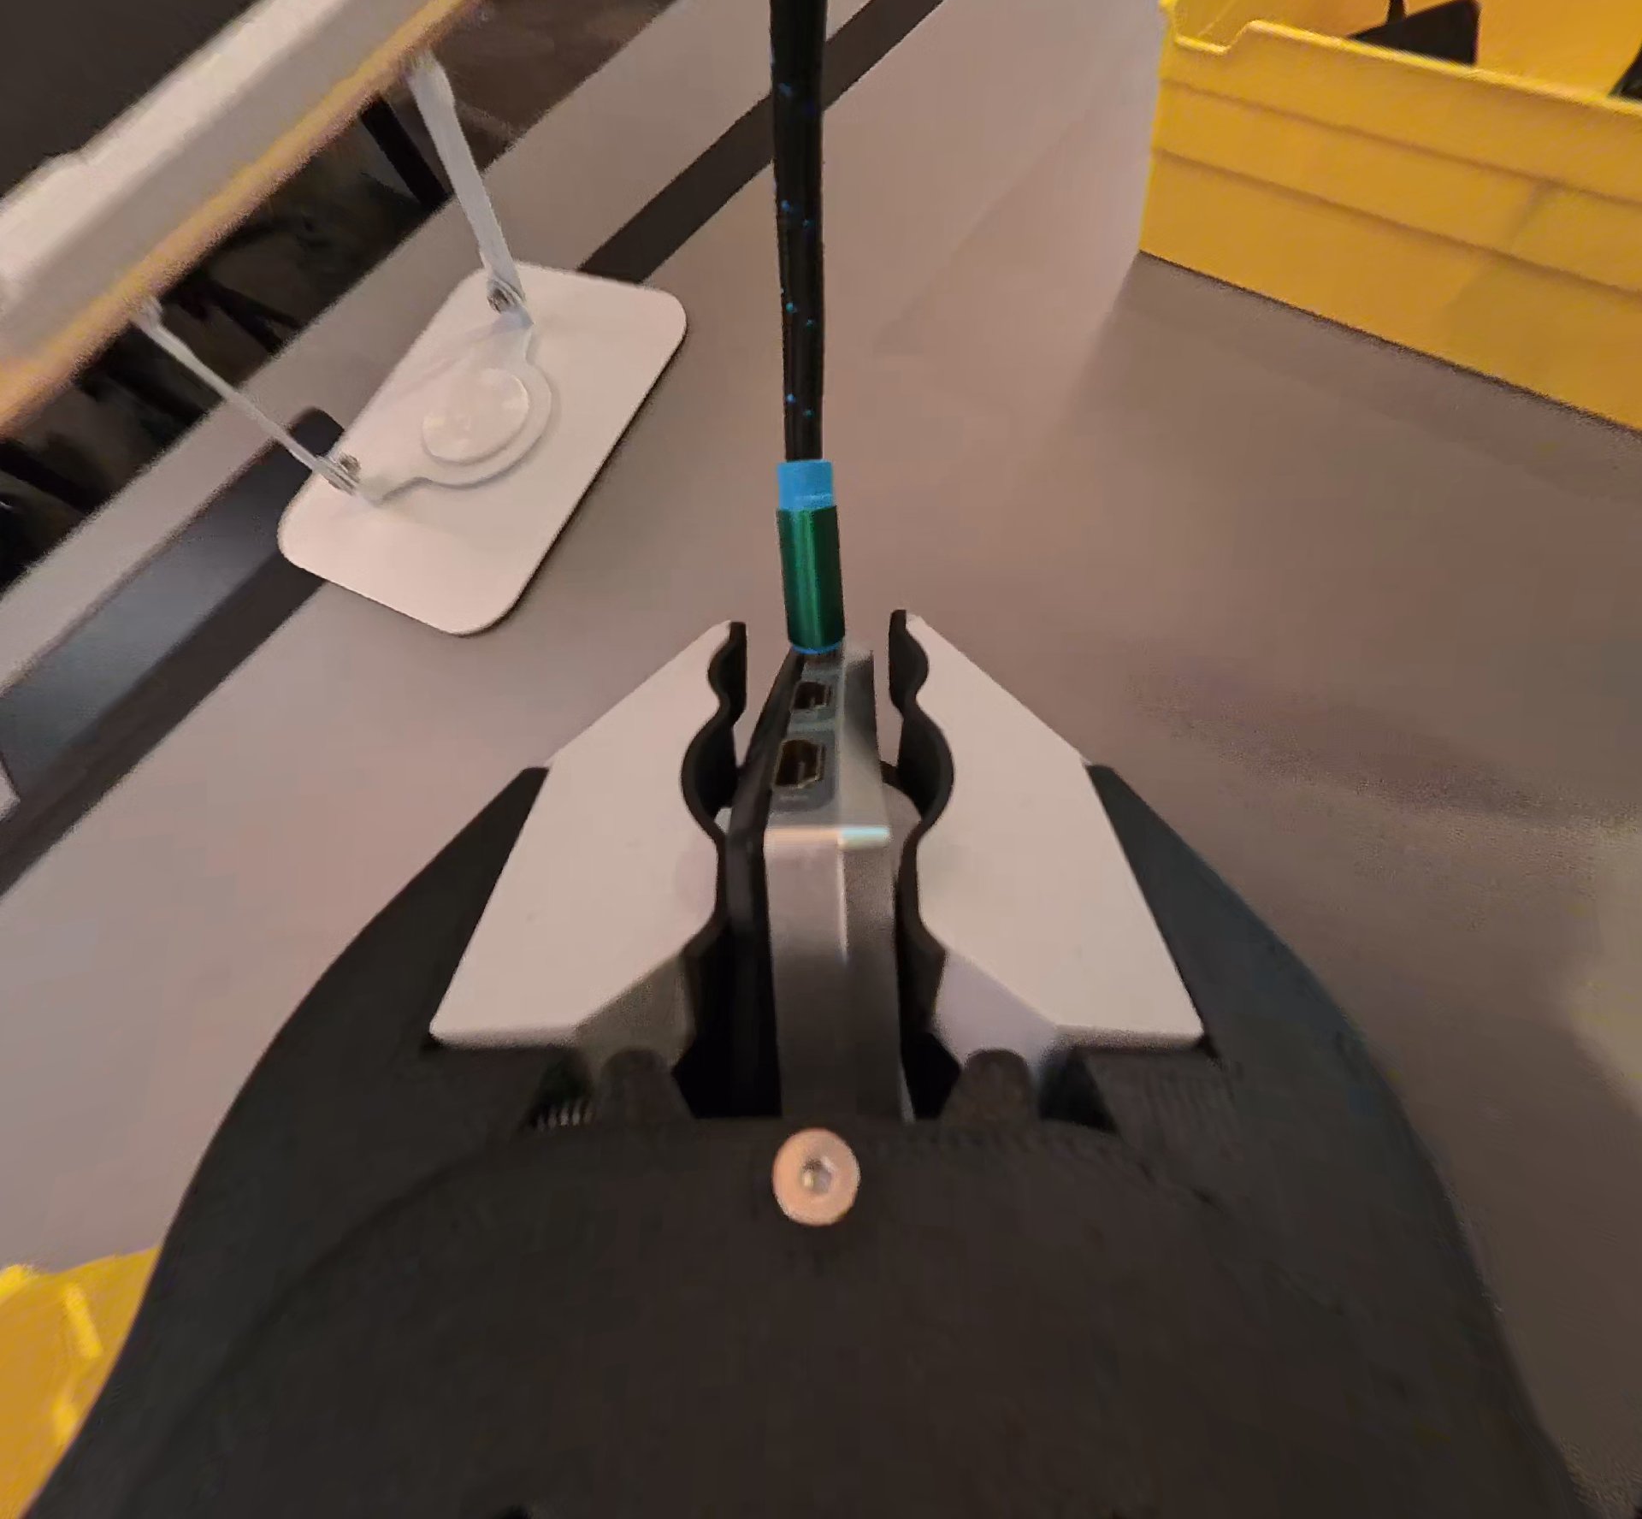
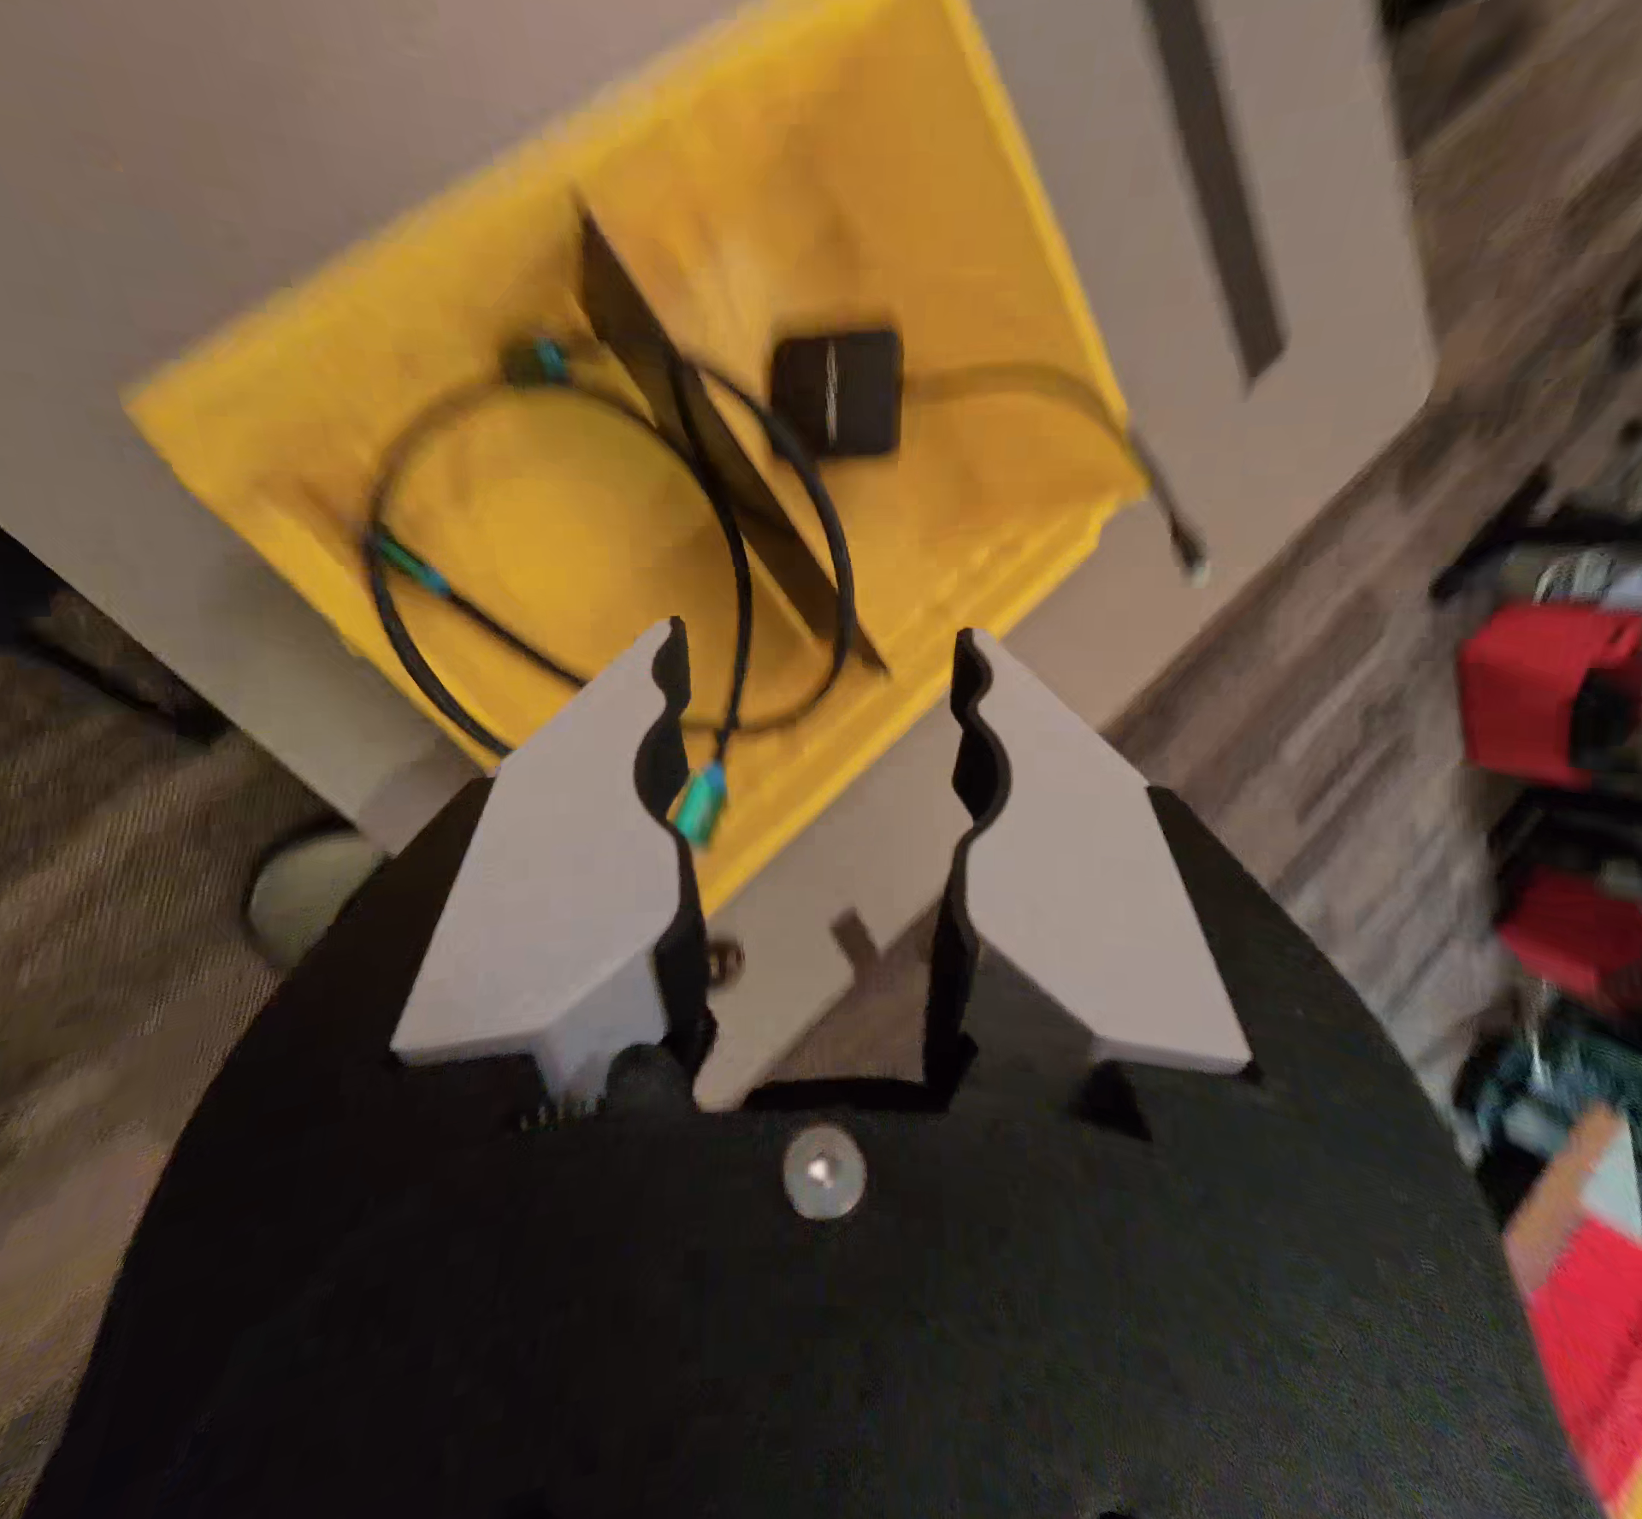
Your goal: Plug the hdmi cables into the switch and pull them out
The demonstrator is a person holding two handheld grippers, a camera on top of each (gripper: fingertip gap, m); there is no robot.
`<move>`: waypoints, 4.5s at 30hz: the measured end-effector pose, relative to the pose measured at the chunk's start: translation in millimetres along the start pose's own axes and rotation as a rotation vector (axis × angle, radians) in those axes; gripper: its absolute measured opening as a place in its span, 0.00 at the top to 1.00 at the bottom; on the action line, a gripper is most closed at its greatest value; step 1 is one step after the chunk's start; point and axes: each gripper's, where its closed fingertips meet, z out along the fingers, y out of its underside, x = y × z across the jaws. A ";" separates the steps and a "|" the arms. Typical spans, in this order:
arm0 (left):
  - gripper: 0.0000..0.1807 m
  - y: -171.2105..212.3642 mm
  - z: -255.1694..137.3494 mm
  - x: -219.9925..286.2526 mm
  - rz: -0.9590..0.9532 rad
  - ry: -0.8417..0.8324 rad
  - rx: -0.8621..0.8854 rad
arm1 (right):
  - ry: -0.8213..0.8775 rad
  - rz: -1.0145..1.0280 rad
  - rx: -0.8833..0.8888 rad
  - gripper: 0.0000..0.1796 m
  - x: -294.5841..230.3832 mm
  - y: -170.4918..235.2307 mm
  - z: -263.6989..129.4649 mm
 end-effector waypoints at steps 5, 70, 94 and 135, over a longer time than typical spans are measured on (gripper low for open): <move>0.83 -21.2 -3.3 20.7 0.223 -0.091 0.031 | -0.121 -0.080 0.494 0.73 -73.7 -136.1 -23.5; 0.36 17.6 -14.7 75.7 0.730 0.186 -0.154 | -0.722 0.504 1.063 0.90 -174.5 -298.1 91.9; 0.17 75.1 -35.6 105.6 0.697 0.782 -0.685 | -0.536 0.176 1.127 0.90 -200.6 -303.7 78.3; 0.14 74.6 -31.8 73.6 0.763 0.674 -0.773 | -0.427 0.077 0.777 0.83 -188.0 -263.1 94.9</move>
